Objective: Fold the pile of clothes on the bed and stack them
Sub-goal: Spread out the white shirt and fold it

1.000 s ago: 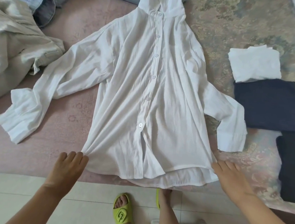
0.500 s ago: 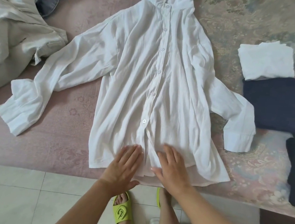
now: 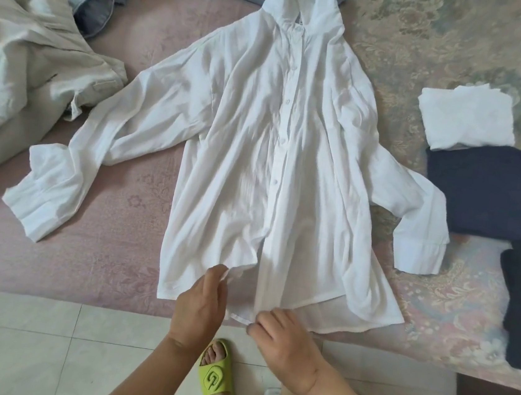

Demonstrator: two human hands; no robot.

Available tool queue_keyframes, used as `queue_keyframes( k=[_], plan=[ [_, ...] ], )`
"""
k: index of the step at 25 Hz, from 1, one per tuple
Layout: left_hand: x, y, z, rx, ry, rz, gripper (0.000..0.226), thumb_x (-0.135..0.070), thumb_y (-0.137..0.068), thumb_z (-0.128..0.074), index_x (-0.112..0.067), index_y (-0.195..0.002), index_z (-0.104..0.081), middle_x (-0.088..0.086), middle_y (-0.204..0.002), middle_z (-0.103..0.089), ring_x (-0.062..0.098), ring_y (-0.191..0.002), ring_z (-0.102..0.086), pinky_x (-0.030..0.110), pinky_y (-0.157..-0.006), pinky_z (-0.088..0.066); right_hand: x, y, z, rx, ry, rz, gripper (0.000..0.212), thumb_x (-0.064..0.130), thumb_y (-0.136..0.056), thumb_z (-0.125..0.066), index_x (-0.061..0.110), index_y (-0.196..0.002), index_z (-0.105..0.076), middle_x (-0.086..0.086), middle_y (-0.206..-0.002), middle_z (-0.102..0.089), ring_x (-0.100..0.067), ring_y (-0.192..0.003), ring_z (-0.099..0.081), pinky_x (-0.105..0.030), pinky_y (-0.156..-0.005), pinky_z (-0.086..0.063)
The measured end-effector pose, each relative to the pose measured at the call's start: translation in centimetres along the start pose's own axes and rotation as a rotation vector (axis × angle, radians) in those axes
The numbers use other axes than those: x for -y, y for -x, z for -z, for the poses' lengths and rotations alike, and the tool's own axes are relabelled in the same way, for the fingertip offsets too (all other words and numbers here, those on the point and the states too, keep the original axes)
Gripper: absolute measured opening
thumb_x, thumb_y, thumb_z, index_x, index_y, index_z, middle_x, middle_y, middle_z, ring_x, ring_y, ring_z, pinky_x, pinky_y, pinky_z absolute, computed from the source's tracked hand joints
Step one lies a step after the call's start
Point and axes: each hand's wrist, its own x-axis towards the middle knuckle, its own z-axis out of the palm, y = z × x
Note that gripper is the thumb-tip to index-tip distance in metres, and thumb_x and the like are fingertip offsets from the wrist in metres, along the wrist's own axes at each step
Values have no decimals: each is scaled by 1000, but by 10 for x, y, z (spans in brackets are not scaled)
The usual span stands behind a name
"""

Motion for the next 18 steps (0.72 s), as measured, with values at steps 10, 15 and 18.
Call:
queue_keyframes(
  k=[10, 15, 18],
  plan=[
    [3, 14, -25, 431, -379, -586, 58, 1, -39, -71, -15, -88, -44, -4, -62, -45, 15, -48, -43, 23, -42, -28, -100, 62, 35, 161, 427, -516, 80, 22, -52, -90, 10, -119, -47, -13, -110, -58, -30, -100, -47, -43, -81, -35],
    [-9, 19, -36, 479, -396, -711, 37, 3, -54, -40, -15, -87, -43, -6, -61, -48, 12, -49, -45, 21, -42, -32, -139, 73, 64, 212, 352, -494, 85, -12, -26, -84, 7, -101, -49, -9, -74, -63, -30, -65, -60, -40, -57, -51],
    [-12, 21, -35, 478, -260, -773, 39, -10, -68, -63, -14, -104, -49, -7, -72, -53, 12, -60, -51, 24, -54, -43, -150, 85, 91, 151, 131, -1017, 29, -9, -72, -68, 4, -94, -55, -11, -72, -59, -31, -64, -55, -37, -59, -48]
  ],
)
